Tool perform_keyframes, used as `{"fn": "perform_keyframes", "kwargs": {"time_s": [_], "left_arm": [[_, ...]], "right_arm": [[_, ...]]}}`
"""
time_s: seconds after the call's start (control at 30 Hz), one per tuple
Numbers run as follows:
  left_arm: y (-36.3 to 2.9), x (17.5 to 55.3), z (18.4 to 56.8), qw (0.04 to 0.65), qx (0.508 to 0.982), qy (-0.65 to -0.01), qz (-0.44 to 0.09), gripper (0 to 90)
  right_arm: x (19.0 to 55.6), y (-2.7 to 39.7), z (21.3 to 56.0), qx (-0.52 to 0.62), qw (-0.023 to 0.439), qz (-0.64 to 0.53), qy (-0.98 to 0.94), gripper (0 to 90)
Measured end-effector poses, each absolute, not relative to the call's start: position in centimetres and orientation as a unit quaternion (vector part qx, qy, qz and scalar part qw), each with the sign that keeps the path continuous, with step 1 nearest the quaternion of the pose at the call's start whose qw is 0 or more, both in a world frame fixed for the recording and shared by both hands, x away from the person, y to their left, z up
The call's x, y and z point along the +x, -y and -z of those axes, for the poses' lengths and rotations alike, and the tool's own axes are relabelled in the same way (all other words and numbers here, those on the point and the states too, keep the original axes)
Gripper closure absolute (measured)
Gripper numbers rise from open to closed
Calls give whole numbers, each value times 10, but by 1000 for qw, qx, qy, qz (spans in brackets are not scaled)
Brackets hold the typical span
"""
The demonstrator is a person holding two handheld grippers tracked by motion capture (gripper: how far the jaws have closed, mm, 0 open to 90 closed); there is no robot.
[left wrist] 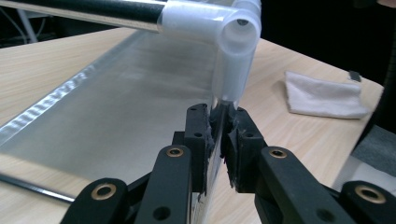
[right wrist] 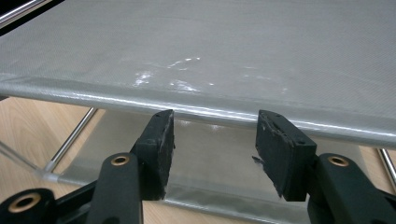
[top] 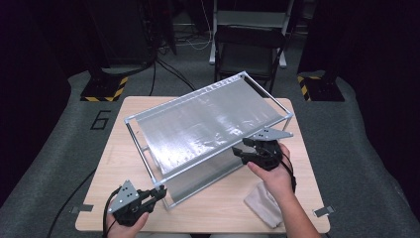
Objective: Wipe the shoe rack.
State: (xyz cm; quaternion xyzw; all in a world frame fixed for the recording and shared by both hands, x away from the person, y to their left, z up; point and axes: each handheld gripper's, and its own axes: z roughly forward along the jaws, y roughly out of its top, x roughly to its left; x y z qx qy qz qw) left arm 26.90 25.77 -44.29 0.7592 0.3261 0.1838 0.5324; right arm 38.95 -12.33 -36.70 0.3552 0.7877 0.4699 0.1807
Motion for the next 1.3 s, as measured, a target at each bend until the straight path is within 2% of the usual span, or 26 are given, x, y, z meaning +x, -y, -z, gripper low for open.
{"fn": "perform_keyframes", "kwargs": {"time_s": [0.77, 0.9, 1.03, 1.1, 1.3], "left_arm": [[-194, 270, 441, 527, 799, -254, -139, 792], [-192, 269, 442, 526, 798, -259, -138, 703], [-207, 270, 440, 532, 786, -274, -154, 568], [-217, 270, 440, 534, 783, -280, -154, 528], [-244, 265, 435, 536, 768, -303, -177, 513]], "right_arm": [[391, 112, 364, 344, 175, -477, -790, 469], [390, 113, 365, 344, 174, -476, -790, 468], [390, 116, 365, 344, 174, -476, -790, 467], [389, 116, 365, 346, 174, -477, -789, 467], [388, 117, 365, 346, 175, -481, -786, 467]]}}
